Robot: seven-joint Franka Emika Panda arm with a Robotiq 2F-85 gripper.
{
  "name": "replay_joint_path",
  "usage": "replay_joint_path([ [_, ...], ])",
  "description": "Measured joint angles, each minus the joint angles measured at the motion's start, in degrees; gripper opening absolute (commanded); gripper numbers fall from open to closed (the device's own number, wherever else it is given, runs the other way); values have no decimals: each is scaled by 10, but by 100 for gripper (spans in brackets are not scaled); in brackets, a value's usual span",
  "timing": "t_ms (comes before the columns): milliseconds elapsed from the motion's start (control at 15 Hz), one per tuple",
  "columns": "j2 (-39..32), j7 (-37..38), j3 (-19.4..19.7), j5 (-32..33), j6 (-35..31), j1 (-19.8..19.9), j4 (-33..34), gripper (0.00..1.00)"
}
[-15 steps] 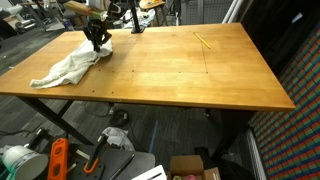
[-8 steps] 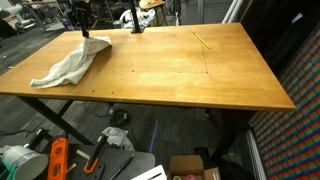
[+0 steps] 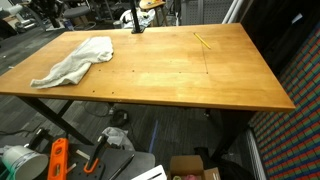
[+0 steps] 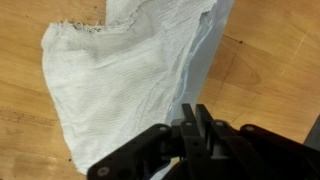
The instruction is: Fold the white towel on the table in half.
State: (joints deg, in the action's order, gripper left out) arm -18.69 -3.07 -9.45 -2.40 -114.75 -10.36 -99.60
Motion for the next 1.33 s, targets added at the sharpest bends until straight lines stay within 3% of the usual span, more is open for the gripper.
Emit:
replay_joint_path([
  [267, -1, -2, 5, 1, 21, -2, 3, 71],
  [533, -8, -9, 34, 1, 37, 35, 14, 100],
  [933, -69, -11, 58, -5, 36, 88, 35, 100],
  [1333, -141, -9, 58, -25, 34, 101, 60, 100],
])
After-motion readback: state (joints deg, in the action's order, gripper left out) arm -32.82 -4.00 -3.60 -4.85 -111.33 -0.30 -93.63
